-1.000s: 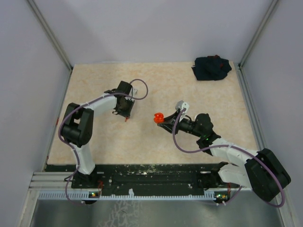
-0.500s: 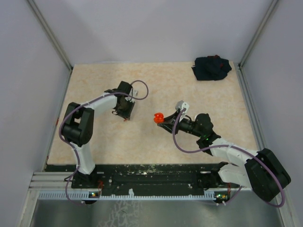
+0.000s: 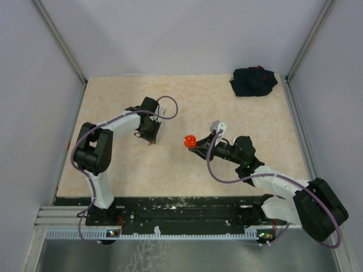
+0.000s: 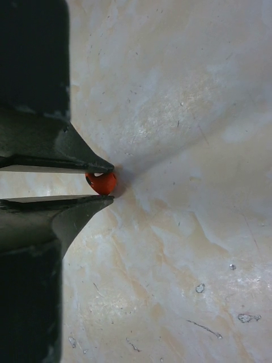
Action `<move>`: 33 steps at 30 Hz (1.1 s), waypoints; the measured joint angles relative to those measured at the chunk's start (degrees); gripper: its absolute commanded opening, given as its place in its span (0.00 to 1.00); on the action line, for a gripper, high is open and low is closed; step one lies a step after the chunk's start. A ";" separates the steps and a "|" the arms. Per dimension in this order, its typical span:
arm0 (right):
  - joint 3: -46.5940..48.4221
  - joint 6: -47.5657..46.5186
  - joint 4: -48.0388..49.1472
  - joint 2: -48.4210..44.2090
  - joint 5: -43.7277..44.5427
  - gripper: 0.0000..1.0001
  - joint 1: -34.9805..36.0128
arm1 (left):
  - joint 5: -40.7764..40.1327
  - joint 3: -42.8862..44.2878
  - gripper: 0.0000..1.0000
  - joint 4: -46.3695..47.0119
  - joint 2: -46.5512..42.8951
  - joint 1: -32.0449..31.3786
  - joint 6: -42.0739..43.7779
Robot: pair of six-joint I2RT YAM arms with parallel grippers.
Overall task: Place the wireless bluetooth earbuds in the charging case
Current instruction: Pick up the earbud from the center of the board.
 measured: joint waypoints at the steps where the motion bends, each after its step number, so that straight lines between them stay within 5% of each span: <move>1: 0.00 0.00 0.00 0.00 0.00 0.00 0.00 | 0.00 -0.02 0.15 0.02 0.00 0.00 -0.15; 9: 0.00 0.00 0.00 0.00 -0.02 0.00 0.00 | -0.04 -1.79 0.18 1.05 -1.38 -0.02 -3.63; 21: 0.00 0.00 0.00 0.00 -0.04 0.00 0.00 | -3.54 -2.12 0.43 -1.18 -1.73 -2.03 -3.87; 33: 0.00 0.00 -0.02 0.00 -0.04 0.00 0.00 | -3.82 1.33 0.44 -4.59 -1.49 -2.08 2.10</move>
